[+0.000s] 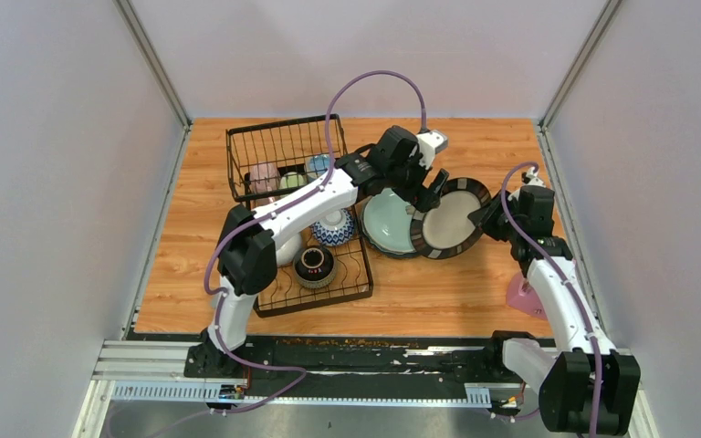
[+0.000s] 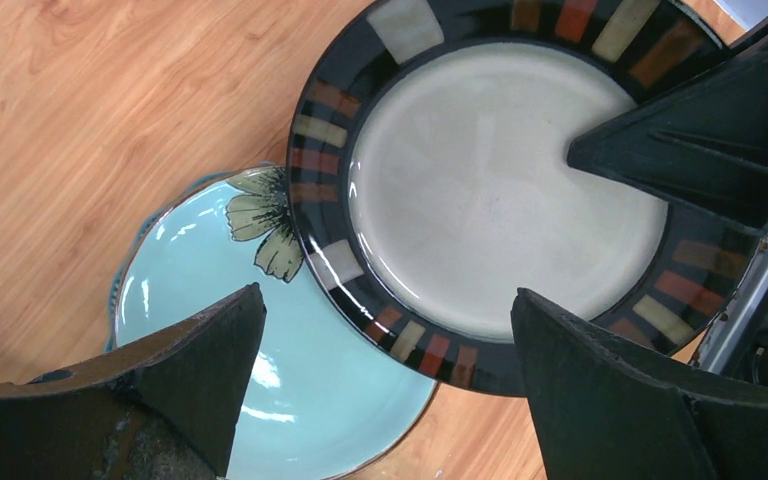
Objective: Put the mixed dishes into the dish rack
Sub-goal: Pick up the plate at the center of the board.
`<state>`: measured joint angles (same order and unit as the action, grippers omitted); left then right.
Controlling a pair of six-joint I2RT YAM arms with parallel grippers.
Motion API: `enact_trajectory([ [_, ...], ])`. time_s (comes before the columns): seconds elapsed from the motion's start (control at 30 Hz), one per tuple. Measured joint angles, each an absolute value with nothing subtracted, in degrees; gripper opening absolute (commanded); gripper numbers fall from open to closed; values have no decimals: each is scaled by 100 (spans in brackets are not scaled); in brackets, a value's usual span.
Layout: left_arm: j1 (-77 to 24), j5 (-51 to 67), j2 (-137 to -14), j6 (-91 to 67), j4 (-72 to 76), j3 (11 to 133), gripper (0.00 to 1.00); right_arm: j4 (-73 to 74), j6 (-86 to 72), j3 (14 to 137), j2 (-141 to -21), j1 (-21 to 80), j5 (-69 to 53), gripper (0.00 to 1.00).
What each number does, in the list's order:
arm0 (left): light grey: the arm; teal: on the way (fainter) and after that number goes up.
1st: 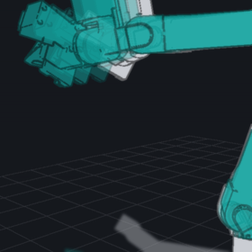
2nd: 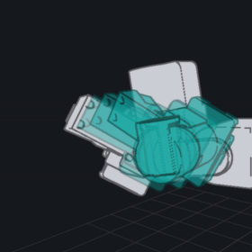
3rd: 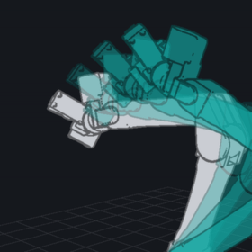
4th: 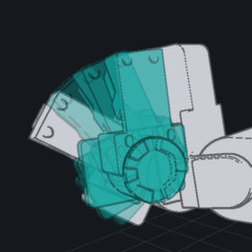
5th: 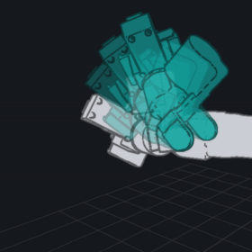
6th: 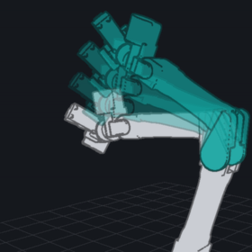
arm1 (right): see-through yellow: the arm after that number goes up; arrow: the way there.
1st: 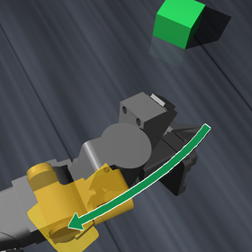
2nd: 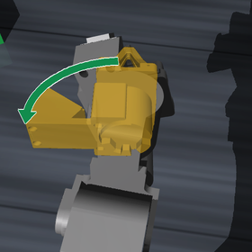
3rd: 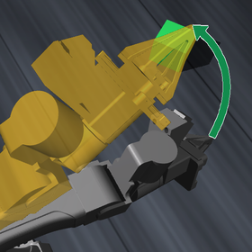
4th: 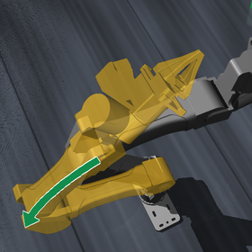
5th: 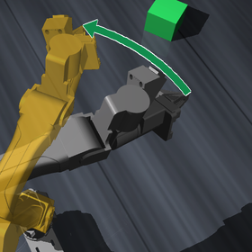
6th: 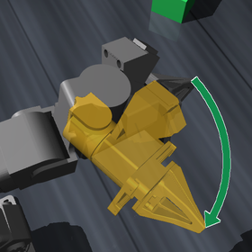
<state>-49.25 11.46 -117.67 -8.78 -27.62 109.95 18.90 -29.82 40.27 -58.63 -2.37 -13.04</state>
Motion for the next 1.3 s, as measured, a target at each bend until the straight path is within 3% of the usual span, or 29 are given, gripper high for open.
enact_trajectory([
  [0.37, -4954, 836, -11054, -869, -2493, 10401, 100, 2561, -2576, 4838, -5448, 126, -443, 0],
  [0.63, -4954, 340, -9717, -875, -1839, 9369, 100, 2989, -2051, 5693, -5395, 1302, 1323, 0],
  [1.1, -4838, -1525, -7146, -563, -1715, 8318, 100, 3223, -1098, 7690, -5983, 2880, 3301, 0],
  [1.3, -4475, -2552, -6287, -701, -1828, 7671, 100, 2563, -263, 8536, -6678, 3741, 3929, 0],
])
